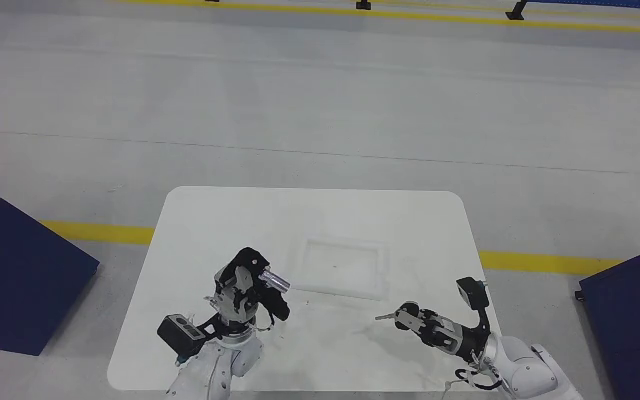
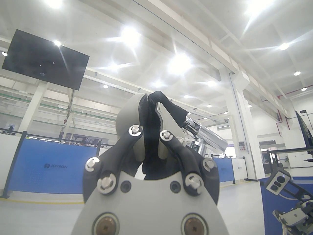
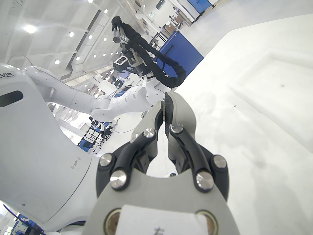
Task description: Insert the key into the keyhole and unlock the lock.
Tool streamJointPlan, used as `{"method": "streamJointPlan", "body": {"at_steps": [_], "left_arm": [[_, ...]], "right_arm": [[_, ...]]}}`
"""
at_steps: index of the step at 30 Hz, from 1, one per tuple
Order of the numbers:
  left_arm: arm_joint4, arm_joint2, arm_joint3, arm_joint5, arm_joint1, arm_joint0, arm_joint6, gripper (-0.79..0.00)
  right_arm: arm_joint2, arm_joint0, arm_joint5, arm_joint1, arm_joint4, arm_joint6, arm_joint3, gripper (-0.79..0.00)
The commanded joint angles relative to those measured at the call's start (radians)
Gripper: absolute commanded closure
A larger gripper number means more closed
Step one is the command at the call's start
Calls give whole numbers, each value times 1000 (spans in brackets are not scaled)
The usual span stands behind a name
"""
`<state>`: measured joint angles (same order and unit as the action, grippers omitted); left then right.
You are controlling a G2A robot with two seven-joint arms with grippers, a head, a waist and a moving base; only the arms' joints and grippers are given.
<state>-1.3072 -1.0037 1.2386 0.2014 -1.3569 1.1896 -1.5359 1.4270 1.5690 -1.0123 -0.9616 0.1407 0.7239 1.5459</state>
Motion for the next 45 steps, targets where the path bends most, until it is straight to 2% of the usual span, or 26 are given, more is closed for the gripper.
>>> {"method": "streamJointPlan", "body": {"at_steps": [1,7,9,17,29,41,45], "left_arm": [[-5,-5,-1,12,-8,6,0,0],[-28,-11,-2,3,-12,6,0,0],[-28,-11,-2,3,-12,6,0,0],[-28,-11,-2,3,-12,6,0,0],[-28,-11,-2,3,-12,6,0,0],[-28,-11,-2,3,-12,6,0,0],[-18,-18,35,2,-12,29,55,0]], "right_arm": [[0,0,0,0,0,0,0,0],[0,0,0,0,0,0,0,0],[-16,7,8,-4,6,-34,29,0],[-91,-8,0,-43,-56,-262,144,0],[-254,-78,0,-117,-400,-631,157,0],[-261,-73,19,-118,-411,-624,156,0],[-307,-52,56,-138,-362,-733,126,0]]}}
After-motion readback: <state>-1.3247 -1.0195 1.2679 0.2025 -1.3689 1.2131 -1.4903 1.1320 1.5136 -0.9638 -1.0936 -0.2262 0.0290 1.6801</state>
